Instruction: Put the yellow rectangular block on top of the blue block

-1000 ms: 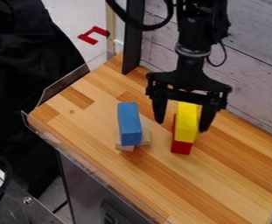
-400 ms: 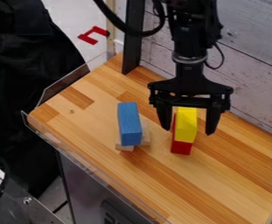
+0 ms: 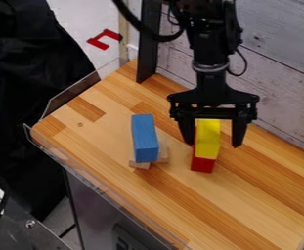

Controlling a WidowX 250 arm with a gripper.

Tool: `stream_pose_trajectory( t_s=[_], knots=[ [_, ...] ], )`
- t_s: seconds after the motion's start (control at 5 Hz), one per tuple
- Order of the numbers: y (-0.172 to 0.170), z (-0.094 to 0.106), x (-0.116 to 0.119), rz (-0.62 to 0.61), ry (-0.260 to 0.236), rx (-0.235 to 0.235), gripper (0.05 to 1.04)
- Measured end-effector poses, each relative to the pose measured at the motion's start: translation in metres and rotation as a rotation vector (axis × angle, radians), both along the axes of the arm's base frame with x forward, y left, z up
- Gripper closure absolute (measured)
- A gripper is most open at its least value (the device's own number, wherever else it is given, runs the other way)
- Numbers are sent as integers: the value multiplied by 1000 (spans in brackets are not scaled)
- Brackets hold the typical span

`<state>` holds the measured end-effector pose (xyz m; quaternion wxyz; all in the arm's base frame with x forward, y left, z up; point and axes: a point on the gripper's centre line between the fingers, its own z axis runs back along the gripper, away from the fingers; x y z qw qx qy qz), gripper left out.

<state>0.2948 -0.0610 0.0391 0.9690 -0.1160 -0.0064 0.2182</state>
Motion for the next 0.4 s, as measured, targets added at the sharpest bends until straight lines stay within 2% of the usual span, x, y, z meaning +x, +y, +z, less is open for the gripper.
stream_pose_trajectory(
  t_s=[0.4],
  knots=[
    [0, -9, 12, -1, 36, 12, 83]
  ],
)
